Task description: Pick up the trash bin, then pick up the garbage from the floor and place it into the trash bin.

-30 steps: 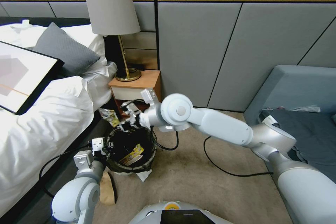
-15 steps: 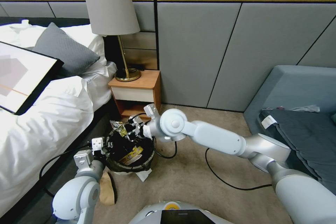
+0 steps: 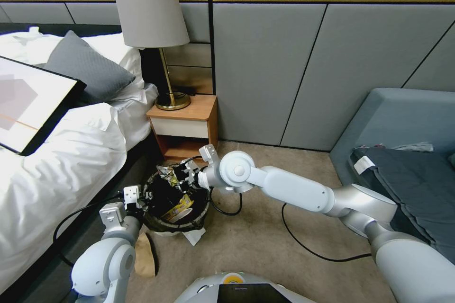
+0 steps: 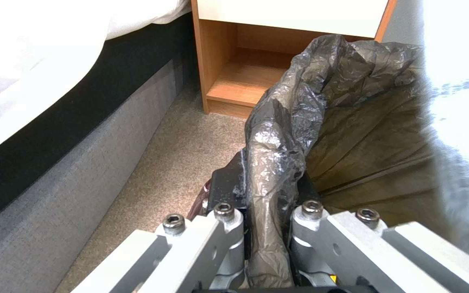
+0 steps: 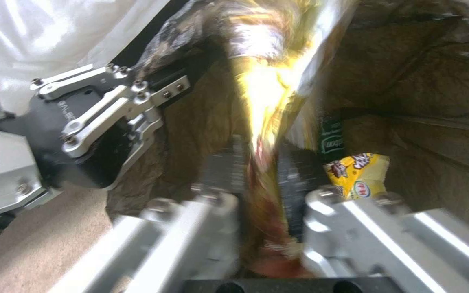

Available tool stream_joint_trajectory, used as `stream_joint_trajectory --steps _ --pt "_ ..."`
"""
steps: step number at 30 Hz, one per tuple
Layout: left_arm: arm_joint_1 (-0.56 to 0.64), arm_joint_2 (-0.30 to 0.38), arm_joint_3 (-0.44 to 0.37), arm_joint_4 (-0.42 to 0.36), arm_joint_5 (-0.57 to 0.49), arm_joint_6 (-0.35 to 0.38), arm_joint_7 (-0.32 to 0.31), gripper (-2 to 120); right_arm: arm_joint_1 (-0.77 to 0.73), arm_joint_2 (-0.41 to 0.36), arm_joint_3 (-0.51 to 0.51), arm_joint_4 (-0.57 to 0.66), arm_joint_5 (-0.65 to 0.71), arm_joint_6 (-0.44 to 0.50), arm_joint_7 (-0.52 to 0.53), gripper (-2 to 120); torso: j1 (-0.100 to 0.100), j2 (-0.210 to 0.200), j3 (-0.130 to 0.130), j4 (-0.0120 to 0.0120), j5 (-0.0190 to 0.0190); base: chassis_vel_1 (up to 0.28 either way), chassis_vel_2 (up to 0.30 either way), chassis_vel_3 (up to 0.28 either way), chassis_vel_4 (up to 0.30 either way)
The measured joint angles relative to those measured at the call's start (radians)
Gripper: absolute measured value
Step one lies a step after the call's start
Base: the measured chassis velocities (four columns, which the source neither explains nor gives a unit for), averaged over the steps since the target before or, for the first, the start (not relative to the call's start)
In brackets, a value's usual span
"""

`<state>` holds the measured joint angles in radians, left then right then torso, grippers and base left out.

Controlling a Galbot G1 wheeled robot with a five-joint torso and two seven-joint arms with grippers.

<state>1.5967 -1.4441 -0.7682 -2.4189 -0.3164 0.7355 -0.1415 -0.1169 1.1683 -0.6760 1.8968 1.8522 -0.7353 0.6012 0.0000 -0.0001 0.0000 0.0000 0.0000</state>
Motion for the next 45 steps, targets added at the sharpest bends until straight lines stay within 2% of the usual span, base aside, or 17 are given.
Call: stream_joint_trajectory --steps 2,4,6,8,12,18,20,21,27,31,36,38,39,41,43,44,45 --pt "0.0 0.0 0.0 0.0 0.0 0.0 0.0 4 -0.001 0.0 0.001 -0.001 -0.001 0.0 0.0 23 0.0 0.0 0.0 0.0 0.0 0.0 0.0 0.0 0.0" --pt "-0.001 0.0 -0.002 0.0 0.0 0.0 0.0 4 -0.004 0.003 0.005 -0.007 -0.002 0.0 0.006 34 0.0 0.0 0.0 0.0 0.0 0.0 0.0 0.0 0.0" --pt "-0.001 0.0 -0.002 0.0 0.0 0.0 0.0 4 -0.004 0.003 0.006 -0.007 -0.002 0.0 0.007 34 0.0 0.0 0.0 0.0 0.0 0.0 0.0 0.0 0.0" --pt "-0.003 -0.001 -0.001 0.0 0.0 0.0 0.0 4 -0.004 0.003 0.013 -0.009 0.0 0.0 0.011 51 0.0 0.0 0.0 0.0 0.0 0.0 0.0 0.0 0.0" --pt "-0.003 -0.001 -0.001 0.0 0.0 0.0 0.0 4 -0.004 0.001 0.016 -0.008 0.002 0.0 0.012 59 0.0 0.0 0.0 -0.0001 0.0 0.0 0.0 0.0 0.0" --pt "-0.001 0.001 -0.005 -0.001 0.0 0.0 -0.001 4 0.001 0.001 0.029 0.012 0.018 0.0 0.014 86 0.0 0.0 0.0 0.0 0.0 0.0 0.0 0.0 0.0" --pt "-0.001 0.002 -0.005 -0.001 0.0 0.0 -0.001 4 0.002 0.001 0.029 0.014 0.018 0.0 0.014 88 0.0 0.0 0.0 0.0 0.0 0.0 0.0 0.0 0.0" --pt "-0.002 0.003 -0.005 -0.001 -0.001 0.0 -0.001 4 0.002 -0.002 0.031 0.023 0.017 0.0 0.014 96 0.0 0.0 0.0 0.0 0.0 0.0 0.0 0.0 0.0" --pt "-0.002 0.006 -0.01 -0.004 -0.006 0.0 -0.001 4 0.011 -0.027 0.082 0.058 0.017 0.0 0.014 100 0.0 0.0 0.0 0.0 0.0001 0.0 0.0 0.0 0.0" --pt "0.0 0.013 -0.015 -0.006 -0.015 0.0 -0.003 4 0.026 -0.083 0.201 0.105 -0.005 0.0 0.009 100 0.0 0.0 0.0 0.0002 0.0001 0.0 0.0 0.0 0.0" --pt "-0.001 0.02 -0.017 -0.008 -0.025 0.0 -0.006 4 0.017 -0.172 0.298 0.124 -0.187 0.004 -0.042 100 0.0 0.0 0.0 -0.0002 0.0002 0.0 0.0 0.0 0.0" --pt "-0.001 0.021 -0.017 -0.008 -0.026 0.0 -0.007 4 0.015 -0.18 0.304 0.125 -0.21 0.007 -0.046 100 0.0 0.0 0.0 -0.0003 0.0002 0.0 0.0 0.0 0.0" --pt "-0.002 0.024 -0.017 -0.01 -0.035 0.0 -0.008 4 -0.014 -0.226 0.354 0.127 -0.369 0.052 -0.074 100 0.0 0.0 0.0 0.0001 0.0003 0.0 0.0 0.0 0.0" --pt "-0.003 0.026 -0.017 -0.011 -0.043 0.0 -0.01 4 -0.036 -0.247 0.379 0.127 -0.439 0.078 -0.086 100 0.0 0.0 0.0 -0.0005 0.0001 0.0 0.0 0.0 0.0" --pt "-0.005 0.03 -0.017 -0.011 -0.052 0.0 -0.012 4 -0.128 -0.29 0.458 0.11 -0.608 0.186 -0.096 100 0.0 0.0 0.0 -0.0001 0.0004 0.0 0.0 0.0 0.0" --pt "-0.007 0.032 -0.016 -0.011 -0.054 0.0 -0.013 4 -0.278 -0.322 0.586 0.085 -0.777 0.266 -0.107 100 0.0 0.0 0.0 0.0001 0.0005 0.0 0.0 0.0 0.0" --pt "-0.007 0.032 -0.016 -0.011 -0.054 0.0 -0.013 4 -0.278 -0.322 0.586 0.085 -0.777 0.266 -0.107 100 0.0 0.0 0.0 0.0001 0.0005 0.0 0.0 0.0 0.0"
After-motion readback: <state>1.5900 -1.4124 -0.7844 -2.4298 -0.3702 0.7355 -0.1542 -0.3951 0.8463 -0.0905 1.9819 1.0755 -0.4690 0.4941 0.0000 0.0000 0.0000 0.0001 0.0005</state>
